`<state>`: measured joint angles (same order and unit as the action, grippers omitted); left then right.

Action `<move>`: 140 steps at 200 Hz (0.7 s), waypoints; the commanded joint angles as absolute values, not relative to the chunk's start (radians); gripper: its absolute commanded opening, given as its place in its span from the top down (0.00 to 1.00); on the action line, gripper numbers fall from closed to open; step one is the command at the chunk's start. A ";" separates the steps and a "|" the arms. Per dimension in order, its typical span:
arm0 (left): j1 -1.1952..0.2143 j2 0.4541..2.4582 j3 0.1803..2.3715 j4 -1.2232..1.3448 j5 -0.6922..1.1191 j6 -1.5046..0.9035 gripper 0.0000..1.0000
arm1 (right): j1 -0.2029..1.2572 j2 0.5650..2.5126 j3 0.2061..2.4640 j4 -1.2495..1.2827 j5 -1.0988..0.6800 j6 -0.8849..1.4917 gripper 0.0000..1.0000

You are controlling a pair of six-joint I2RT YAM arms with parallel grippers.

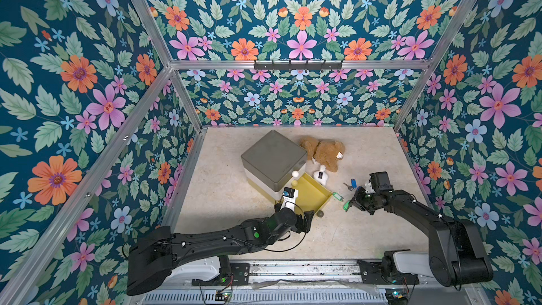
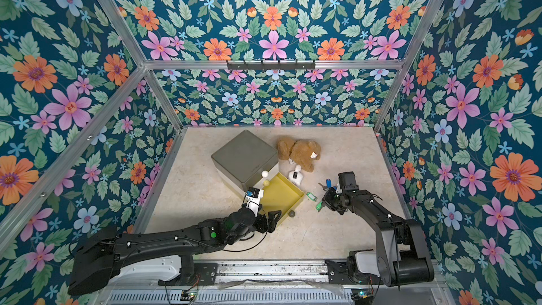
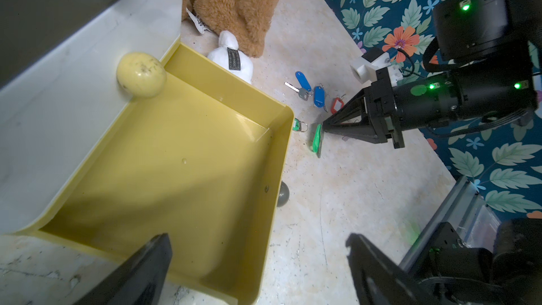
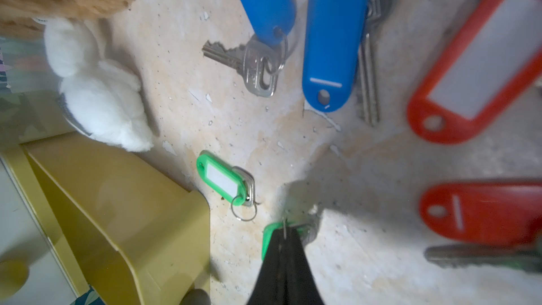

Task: Take the keys out of the drawer
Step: Place the key at the center of the board.

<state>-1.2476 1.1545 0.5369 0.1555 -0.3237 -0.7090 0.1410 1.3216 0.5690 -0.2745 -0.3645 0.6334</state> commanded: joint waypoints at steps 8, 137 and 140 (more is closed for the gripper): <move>-1.247 1.152 0.541 0.150 -0.341 -0.711 0.01 | 0.141 1.315 0.581 -0.283 -0.353 0.620 0.86; -1.246 0.929 0.630 -0.052 -0.466 -0.686 0.01 | 0.144 1.074 0.606 -0.302 -0.520 0.635 0.60; -1.245 0.921 0.639 -0.065 -0.470 -0.680 0.01 | 0.145 1.068 0.603 -0.298 -0.527 0.639 0.60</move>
<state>-1.2472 0.9726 0.5930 0.0292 -0.4187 -0.7330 0.1413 1.1091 0.6170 -0.3317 -0.4343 0.6243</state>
